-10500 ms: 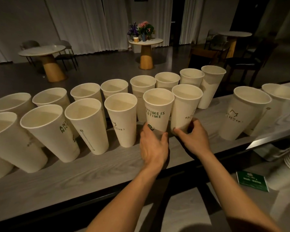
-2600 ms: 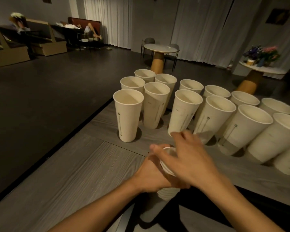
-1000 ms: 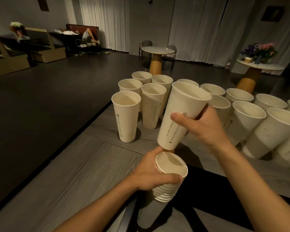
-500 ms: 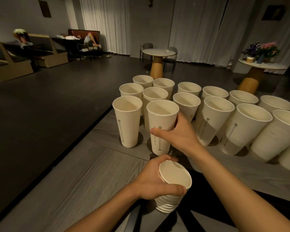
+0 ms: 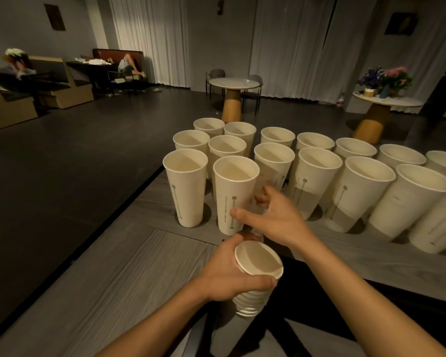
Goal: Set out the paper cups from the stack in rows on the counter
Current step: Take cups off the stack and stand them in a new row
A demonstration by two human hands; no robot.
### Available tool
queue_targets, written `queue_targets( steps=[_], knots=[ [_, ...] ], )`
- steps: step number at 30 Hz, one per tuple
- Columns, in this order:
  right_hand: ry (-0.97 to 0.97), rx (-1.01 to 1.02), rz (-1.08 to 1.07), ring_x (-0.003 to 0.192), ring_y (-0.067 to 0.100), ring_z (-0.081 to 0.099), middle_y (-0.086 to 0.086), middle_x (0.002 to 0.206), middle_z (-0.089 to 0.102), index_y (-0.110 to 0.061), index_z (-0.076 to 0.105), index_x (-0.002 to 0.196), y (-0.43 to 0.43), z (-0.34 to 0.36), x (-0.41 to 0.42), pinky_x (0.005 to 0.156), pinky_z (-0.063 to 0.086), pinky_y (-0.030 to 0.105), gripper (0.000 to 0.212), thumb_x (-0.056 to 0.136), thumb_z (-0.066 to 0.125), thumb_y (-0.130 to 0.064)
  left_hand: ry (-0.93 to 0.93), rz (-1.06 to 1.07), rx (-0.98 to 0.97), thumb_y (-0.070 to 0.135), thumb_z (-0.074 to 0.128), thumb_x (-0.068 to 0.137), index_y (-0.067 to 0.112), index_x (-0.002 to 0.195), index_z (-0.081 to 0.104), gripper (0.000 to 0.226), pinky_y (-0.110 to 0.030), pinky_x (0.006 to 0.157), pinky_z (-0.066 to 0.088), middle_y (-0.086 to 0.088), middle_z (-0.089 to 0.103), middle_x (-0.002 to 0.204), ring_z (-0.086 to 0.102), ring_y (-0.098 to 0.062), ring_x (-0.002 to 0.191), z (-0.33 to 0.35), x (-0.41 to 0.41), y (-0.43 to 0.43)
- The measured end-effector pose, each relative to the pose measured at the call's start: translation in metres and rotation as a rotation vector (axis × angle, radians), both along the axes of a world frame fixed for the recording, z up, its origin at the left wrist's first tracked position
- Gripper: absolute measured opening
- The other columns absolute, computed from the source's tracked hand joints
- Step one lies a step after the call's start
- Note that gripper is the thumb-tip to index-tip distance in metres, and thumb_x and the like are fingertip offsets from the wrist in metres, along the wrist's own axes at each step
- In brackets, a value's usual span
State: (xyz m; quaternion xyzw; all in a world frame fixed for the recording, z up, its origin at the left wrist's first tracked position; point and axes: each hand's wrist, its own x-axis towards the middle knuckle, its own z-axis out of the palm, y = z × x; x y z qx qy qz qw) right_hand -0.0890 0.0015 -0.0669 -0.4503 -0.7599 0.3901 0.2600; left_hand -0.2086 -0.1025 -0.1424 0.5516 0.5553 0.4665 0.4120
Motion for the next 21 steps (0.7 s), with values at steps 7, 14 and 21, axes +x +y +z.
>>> queue_targets(
  steps=[7, 14, 21],
  knots=[
    [-0.505, 0.127, 0.106, 0.112, 0.013, 0.054, -0.004, 0.121, 0.057, -0.029, 0.06, 0.125, -0.064, 0.009, 0.043, 0.091, 0.049, 0.034, 0.082, 0.071, 0.046, -0.09, 0.02, 0.003, 0.051, 0.04, 0.092, 0.05, 0.026, 0.132, 0.049, 0.094, -0.024, 0.096, 0.054, 0.005, 0.066, 0.124, 0.067, -0.005, 0.113, 0.003, 0.008, -0.002],
    [-0.545, 0.084, 0.162, 0.102, 0.014, 0.059, -0.01, 0.1, 0.07, -0.039, 0.064, 0.106, -0.067, 0.007, 0.064, 0.088, 0.052, 0.042, 0.07, 0.064, 0.048, -0.092, 0.12, -0.084, 0.09, 0.054, 0.086, 0.042, 0.034, 0.149, 0.027, 0.124, -0.009, 0.098, 0.044, 0.019, 0.057, 0.126, 0.056, 0.015, 0.117, 0.015, 0.029, -0.004],
    [-0.547, 0.178, 0.063, 0.098, 0.017, 0.056, -0.001, 0.097, 0.065, -0.029, 0.066, 0.101, -0.077, 0.015, 0.079, 0.084, 0.05, 0.039, 0.067, 0.072, 0.043, -0.086, 0.067, -0.07, 0.127, 0.03, 0.102, 0.047, 0.023, 0.143, 0.051, 0.109, -0.018, 0.098, 0.051, 0.007, 0.069, 0.129, 0.065, -0.001, 0.12, 0.008, 0.037, 0.0]
  ],
)
